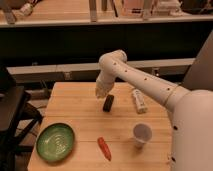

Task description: Place the white sponge in the ceramic cup

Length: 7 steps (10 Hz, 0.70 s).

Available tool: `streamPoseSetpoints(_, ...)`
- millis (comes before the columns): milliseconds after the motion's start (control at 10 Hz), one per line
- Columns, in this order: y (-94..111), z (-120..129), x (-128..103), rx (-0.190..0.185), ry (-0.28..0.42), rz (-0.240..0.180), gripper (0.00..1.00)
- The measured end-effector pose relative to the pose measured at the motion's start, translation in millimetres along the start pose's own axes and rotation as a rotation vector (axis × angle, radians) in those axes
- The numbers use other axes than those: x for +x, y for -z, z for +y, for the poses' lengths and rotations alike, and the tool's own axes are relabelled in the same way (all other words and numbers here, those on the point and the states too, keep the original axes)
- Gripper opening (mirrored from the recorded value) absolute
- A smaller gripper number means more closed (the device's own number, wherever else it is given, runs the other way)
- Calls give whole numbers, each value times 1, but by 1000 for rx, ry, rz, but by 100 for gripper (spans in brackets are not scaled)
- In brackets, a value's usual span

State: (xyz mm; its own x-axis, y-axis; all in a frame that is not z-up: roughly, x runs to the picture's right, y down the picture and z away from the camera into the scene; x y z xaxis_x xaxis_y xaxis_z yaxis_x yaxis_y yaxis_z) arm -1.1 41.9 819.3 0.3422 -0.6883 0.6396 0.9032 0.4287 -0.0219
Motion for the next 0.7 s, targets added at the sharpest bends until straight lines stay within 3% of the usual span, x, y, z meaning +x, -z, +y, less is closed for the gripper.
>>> streamPoseSetpoints(200, 7, 17, -3, 3, -14, 2, 49)
streamPoseSetpoints(400, 14, 36, -4, 10, -29, -1, 35)
streamPoseSetpoints(700, 21, 48, -13, 16, -46, -12, 4)
